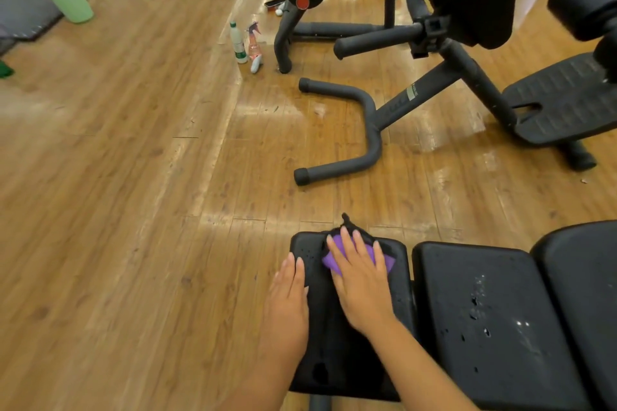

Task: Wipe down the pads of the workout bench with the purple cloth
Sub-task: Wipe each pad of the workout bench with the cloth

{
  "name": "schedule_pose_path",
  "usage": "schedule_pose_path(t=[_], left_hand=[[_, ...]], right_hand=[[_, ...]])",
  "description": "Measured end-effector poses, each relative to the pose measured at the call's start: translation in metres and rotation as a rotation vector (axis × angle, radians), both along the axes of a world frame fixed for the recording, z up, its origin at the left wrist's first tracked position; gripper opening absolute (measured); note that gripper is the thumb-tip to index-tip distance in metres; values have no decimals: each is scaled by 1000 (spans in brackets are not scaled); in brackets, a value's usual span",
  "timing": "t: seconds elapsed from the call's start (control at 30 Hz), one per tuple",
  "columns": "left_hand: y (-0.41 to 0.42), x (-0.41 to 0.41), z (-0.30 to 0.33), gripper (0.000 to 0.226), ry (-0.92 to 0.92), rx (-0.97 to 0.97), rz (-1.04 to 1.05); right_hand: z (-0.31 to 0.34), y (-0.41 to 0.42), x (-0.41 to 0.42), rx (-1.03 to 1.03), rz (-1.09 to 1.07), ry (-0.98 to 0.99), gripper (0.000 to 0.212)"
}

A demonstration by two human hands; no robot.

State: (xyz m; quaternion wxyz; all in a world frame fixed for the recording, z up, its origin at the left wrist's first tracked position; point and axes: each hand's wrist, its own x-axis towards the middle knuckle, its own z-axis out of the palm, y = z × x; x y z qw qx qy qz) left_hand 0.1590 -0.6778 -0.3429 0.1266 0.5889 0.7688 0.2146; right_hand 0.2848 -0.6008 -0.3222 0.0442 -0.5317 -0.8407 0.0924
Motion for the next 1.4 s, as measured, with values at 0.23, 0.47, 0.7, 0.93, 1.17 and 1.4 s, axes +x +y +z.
schedule_pose_path(t=[0.23,0.47,0.7,0.93,1.17,1.4], left_hand=[[-1,0,-7,51,-14,31,-12],[2,1,4,48,36,0,-22],[1,-1,10,56,200,-72,-81],[3,0,10,57,247,-115,-104],[2,1,12,58,240,-144,-87],[1,1,13,51,247,-121,-77]], right_hand=[[-7,-50,11,67,164,9,66],[-24,-123,53,132,255,29,54],[-5,16,43,25,-63,-21,53],[-10,-52,64,-13,60,19,63],[-19,-107,77,-30,120,21,78],[0,27,47,-79,-136,48,52]])
